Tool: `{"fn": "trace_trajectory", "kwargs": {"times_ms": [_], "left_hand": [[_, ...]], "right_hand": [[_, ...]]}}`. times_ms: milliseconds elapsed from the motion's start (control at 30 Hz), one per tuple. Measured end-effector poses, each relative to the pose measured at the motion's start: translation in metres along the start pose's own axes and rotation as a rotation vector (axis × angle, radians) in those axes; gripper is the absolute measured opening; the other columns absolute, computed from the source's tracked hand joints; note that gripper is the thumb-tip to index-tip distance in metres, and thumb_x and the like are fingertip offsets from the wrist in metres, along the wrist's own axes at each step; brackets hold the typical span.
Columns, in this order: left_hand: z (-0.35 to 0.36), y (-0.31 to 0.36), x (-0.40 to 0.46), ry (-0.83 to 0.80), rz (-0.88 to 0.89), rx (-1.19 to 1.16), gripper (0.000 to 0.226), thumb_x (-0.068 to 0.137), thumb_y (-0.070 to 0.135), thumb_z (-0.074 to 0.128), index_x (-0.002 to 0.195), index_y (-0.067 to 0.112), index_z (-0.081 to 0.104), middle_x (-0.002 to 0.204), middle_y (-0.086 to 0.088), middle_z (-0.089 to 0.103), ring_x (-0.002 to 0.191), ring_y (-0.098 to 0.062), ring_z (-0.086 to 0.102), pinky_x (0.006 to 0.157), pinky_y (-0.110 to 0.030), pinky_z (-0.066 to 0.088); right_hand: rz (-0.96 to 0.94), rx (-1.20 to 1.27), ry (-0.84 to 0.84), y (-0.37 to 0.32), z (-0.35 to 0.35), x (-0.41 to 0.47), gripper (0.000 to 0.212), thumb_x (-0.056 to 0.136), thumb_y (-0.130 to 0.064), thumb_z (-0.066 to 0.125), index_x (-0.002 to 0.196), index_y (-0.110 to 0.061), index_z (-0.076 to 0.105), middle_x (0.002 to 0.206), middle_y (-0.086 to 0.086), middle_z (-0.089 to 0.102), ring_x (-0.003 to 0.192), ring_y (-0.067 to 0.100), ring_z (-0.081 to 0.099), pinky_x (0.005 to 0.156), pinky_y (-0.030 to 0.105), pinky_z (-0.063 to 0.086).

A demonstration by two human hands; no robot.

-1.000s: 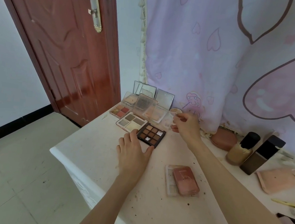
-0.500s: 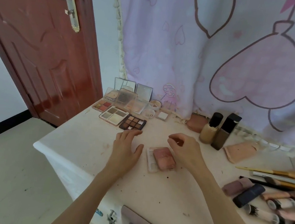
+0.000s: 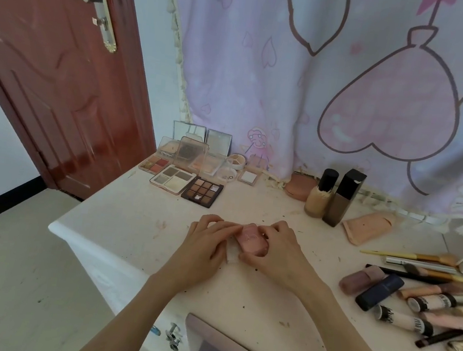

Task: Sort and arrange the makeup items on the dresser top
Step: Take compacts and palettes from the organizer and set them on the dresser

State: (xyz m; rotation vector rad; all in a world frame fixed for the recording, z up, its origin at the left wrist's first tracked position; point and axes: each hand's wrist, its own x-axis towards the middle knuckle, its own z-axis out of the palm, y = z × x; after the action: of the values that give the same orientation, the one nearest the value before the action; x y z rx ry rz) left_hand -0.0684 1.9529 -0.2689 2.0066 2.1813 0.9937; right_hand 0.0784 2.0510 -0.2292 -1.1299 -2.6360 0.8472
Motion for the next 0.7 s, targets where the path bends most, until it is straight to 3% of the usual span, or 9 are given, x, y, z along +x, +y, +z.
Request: {"fn": "trace_trajectory", "kwargs": {"times_ms": [100, 167, 267, 433, 500, 600, 700], "left_hand": [[-0.001, 0.002, -0.001, 0.034, 0.014, -0.006, 0.044, 0.088, 0.026, 0.033, 0.123, 0.015, 0.058, 0.117, 0.005, 0.061, 0.109, -0.008, 0.036, 0.086, -0.032, 0.038], [-0.002, 0.002, -0.001, 0.065, 0.018, -0.033, 0.039, 0.091, 0.029, 0.037, 0.119, 0.015, 0.061, 0.110, 0.007, 0.061, 0.106, -0.008, 0.038, 0.087, -0.029, 0.037], [-0.008, 0.005, 0.003, 0.099, 0.000, -0.124, 0.036, 0.091, 0.041, 0.041, 0.112, 0.021, 0.062, 0.105, 0.015, 0.055, 0.103, -0.003, 0.039, 0.088, -0.021, 0.034], [-0.020, 0.015, 0.016, 0.174, 0.050, -0.155, 0.035, 0.082, 0.050, 0.053, 0.106, 0.025, 0.059, 0.113, 0.020, 0.048, 0.109, 0.006, 0.039, 0.092, -0.019, 0.034], [-0.030, 0.020, 0.022, 0.108, 0.039, -0.195, 0.045, 0.079, 0.052, 0.056, 0.119, 0.033, 0.048, 0.124, 0.030, 0.041, 0.118, 0.013, 0.032, 0.099, -0.013, 0.028], [-0.040, 0.024, 0.027, 0.004, 0.055, -0.185, 0.066, 0.077, 0.056, 0.056, 0.136, 0.034, 0.034, 0.131, 0.034, 0.031, 0.125, 0.011, 0.026, 0.103, -0.006, 0.016], [-0.044, 0.027, 0.028, -0.004, 0.091, -0.163, 0.067, 0.077, 0.057, 0.054, 0.136, 0.036, 0.030, 0.132, 0.035, 0.028, 0.126, 0.014, 0.023, 0.106, -0.006, 0.015]], "right_hand": [[-0.035, 0.063, 0.082, 0.003, 0.001, -0.002, 0.052, 0.082, -0.040, 0.062, 0.128, -0.017, 0.050, 0.110, -0.001, 0.042, 0.108, 0.017, 0.043, 0.092, 0.028, 0.039], [-0.067, 0.173, 0.168, 0.003, 0.000, -0.004, 0.051, 0.083, -0.031, 0.063, 0.129, -0.019, 0.049, 0.112, -0.002, 0.048, 0.108, 0.014, 0.046, 0.090, 0.024, 0.039], [-0.035, 0.590, 0.248, -0.005, -0.006, -0.003, 0.042, 0.086, -0.022, 0.063, 0.126, -0.020, 0.050, 0.097, -0.005, 0.060, 0.096, 0.012, 0.057, 0.082, 0.025, 0.048], [0.060, 1.306, -0.020, -0.016, -0.020, 0.001, 0.030, 0.087, -0.024, 0.060, 0.107, -0.001, 0.056, 0.084, 0.014, 0.066, 0.077, 0.026, 0.067, 0.077, 0.036, 0.055], [0.068, 1.369, -0.071, -0.017, -0.023, 0.002, 0.037, 0.080, -0.032, 0.061, 0.098, 0.001, 0.061, 0.086, 0.016, 0.066, 0.080, 0.025, 0.066, 0.077, 0.035, 0.055], [0.061, 1.367, -0.130, -0.019, -0.026, 0.002, 0.038, 0.076, -0.033, 0.062, 0.098, -0.002, 0.066, 0.095, 0.015, 0.068, 0.089, 0.025, 0.066, 0.077, 0.034, 0.056], [0.034, 1.372, -0.204, -0.021, -0.030, -0.001, 0.037, 0.076, -0.029, 0.062, 0.103, -0.004, 0.067, 0.099, 0.017, 0.068, 0.092, 0.026, 0.067, 0.076, 0.031, 0.056]]}}
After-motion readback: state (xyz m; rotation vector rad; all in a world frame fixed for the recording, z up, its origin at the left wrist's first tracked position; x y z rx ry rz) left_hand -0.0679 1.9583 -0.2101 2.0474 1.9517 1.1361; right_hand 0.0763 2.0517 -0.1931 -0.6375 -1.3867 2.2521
